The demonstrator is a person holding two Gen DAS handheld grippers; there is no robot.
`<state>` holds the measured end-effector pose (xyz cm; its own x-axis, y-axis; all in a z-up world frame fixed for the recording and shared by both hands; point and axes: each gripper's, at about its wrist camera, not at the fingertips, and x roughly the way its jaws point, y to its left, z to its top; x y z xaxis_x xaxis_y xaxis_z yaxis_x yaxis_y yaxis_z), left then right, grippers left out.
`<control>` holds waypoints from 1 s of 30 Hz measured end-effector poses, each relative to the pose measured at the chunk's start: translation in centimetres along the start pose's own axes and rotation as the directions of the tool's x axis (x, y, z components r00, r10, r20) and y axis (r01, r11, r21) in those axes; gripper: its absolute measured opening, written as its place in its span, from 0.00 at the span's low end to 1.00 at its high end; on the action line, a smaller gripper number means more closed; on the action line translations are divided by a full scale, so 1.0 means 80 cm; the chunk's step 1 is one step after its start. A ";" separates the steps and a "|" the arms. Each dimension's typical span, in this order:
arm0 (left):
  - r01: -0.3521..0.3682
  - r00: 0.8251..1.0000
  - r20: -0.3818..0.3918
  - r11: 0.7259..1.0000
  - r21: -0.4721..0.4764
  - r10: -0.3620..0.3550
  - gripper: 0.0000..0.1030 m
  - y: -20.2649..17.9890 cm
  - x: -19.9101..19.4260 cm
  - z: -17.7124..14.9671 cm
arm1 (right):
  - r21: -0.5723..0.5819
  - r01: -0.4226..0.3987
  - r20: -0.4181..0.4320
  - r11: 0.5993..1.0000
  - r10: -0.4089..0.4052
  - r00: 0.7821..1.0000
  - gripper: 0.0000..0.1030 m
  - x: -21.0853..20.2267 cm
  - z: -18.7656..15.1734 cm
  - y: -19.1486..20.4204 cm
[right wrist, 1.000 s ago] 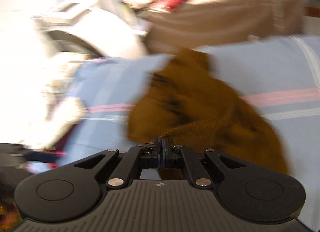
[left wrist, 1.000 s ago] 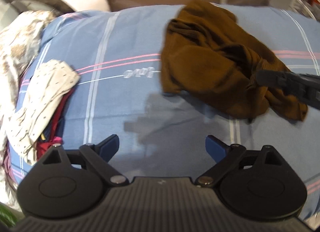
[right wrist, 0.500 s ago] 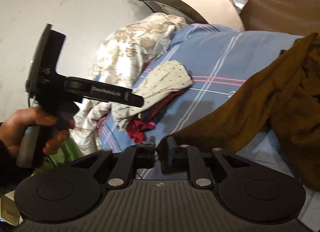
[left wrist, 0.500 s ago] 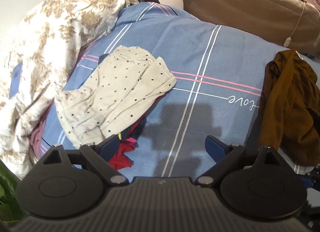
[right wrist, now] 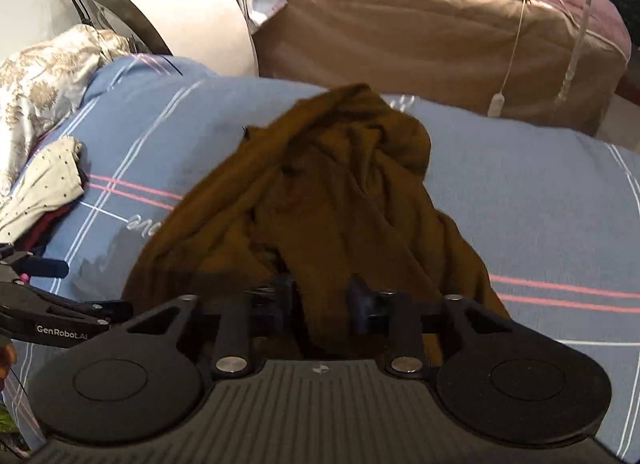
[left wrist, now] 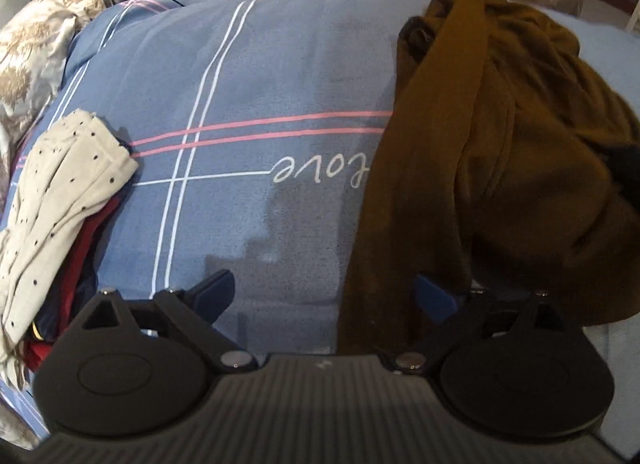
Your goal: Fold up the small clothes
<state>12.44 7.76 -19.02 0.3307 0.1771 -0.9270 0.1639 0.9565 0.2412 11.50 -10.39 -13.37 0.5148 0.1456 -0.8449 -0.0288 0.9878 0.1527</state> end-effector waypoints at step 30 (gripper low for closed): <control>0.151 0.987 0.059 0.988 0.030 -0.153 1.00 -0.032 -0.049 -0.024 | 0.010 0.003 -0.025 1.000 -0.003 1.000 0.64 -0.003 -0.097 0.019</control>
<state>8.96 5.03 -16.53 0.3557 0.0149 -0.9345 0.2400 0.9649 0.1068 4.67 -8.48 -16.91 0.4933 0.1443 -0.8578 -0.0189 0.9877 0.1553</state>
